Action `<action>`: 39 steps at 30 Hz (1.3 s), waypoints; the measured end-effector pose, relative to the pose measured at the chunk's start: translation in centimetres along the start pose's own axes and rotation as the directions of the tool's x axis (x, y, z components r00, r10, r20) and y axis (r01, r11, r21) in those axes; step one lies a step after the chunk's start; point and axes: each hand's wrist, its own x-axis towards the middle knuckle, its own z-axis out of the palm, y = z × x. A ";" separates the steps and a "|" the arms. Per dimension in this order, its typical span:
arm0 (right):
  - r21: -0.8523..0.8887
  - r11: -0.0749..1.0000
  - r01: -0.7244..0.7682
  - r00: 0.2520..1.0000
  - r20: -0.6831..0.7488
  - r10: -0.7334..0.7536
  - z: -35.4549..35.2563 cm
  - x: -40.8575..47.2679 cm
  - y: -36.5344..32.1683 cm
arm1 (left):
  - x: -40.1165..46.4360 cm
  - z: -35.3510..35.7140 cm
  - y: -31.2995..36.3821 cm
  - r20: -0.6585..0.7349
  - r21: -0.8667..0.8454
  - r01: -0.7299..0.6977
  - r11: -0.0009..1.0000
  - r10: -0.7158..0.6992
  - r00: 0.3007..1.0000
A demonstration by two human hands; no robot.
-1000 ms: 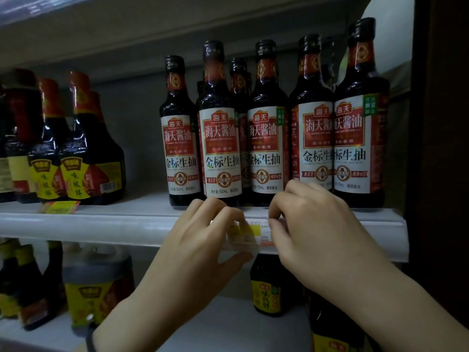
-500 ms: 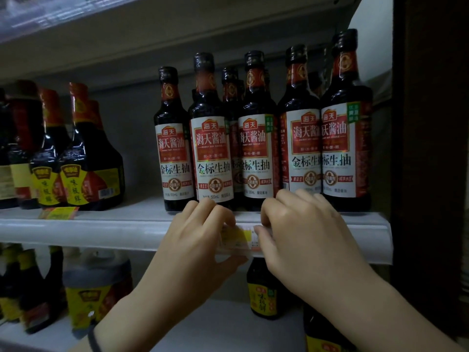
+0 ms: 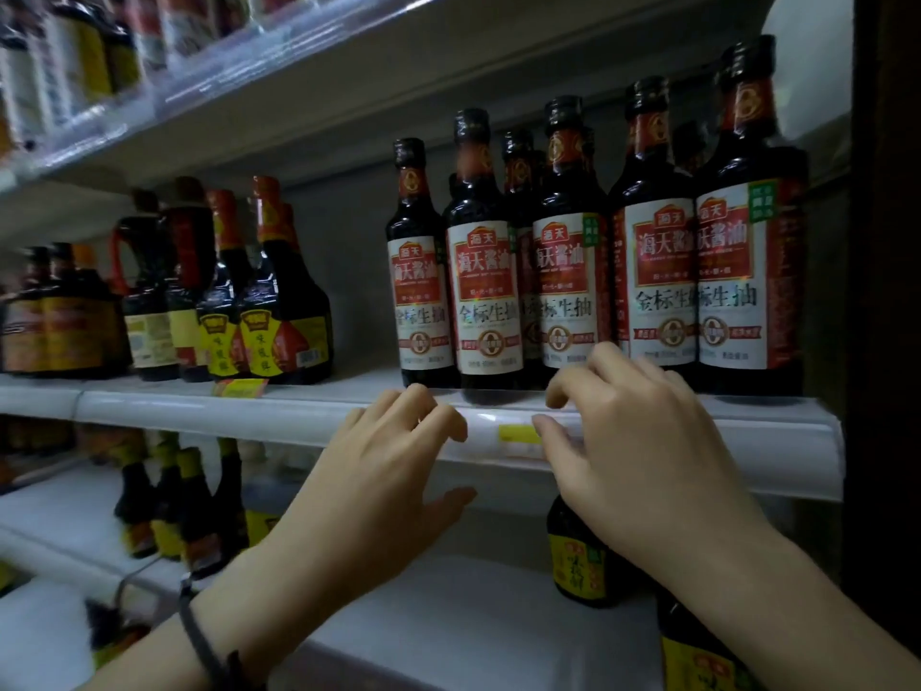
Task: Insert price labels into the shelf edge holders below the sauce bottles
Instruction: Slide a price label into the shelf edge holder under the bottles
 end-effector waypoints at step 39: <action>-0.510 0.831 -0.222 0.882 0.258 0.394 20.1 21.3 -32.9 | -3.8 9.6 -44.5 -0.294 -0.372 -0.217 0.902 0.107 0.950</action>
